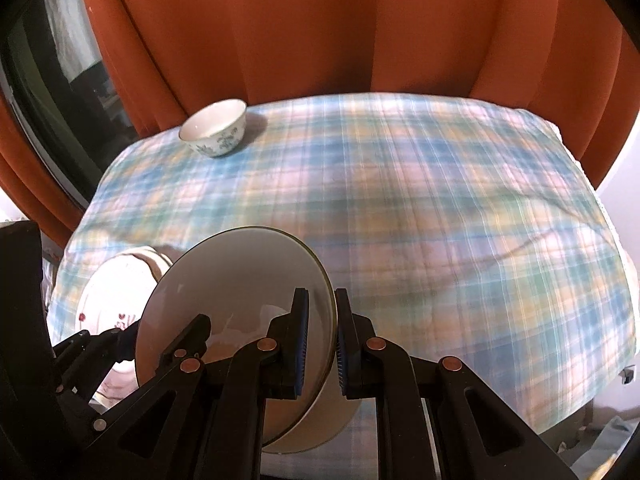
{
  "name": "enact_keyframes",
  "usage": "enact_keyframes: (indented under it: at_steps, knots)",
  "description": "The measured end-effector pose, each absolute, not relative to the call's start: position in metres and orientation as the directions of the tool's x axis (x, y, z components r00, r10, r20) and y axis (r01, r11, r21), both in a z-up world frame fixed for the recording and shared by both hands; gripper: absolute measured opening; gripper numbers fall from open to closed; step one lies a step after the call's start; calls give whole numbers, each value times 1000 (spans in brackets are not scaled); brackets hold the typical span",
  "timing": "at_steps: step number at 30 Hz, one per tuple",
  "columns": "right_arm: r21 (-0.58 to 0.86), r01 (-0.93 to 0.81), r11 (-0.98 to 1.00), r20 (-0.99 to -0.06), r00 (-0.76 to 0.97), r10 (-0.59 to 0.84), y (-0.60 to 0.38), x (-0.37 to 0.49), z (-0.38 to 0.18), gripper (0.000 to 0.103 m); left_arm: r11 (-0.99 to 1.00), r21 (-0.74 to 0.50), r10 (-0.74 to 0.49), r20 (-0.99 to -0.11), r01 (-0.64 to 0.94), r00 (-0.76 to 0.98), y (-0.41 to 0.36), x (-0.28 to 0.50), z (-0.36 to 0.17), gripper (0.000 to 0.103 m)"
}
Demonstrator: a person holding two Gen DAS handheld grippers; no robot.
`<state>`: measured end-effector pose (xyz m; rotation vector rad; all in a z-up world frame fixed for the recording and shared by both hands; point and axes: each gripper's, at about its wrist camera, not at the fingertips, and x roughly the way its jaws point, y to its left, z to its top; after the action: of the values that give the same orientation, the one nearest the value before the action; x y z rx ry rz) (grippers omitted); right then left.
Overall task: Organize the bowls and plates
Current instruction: 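Lower the second bowl into the first bowl and open the right tool, then pull the open right tool back from the nested bowls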
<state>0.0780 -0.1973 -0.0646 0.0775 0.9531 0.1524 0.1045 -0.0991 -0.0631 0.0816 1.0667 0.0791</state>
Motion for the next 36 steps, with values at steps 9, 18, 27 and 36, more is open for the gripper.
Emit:
enact_keyframes:
  at_steps: [9,18,27,36]
  knots:
    - [124,-100,987,-834,529,158,-199,79,-83,16,994,109,108,-893,-23,436,-102,105,-81,29]
    - [95,-109,989,-856,498,137,-199,84,-95,16,996,87,92,-912,-32,399,-103,106,-94,29]
    - [81,-118,990,-860,495,129,-200,80,-98,16,996,80,85,-907,-30,412,-105,102,-96,31]
    - [102,-121,987,-856,495,150,-201,75,-100,42,999,32,33,-916,-9,400,-102,100,-96,64]
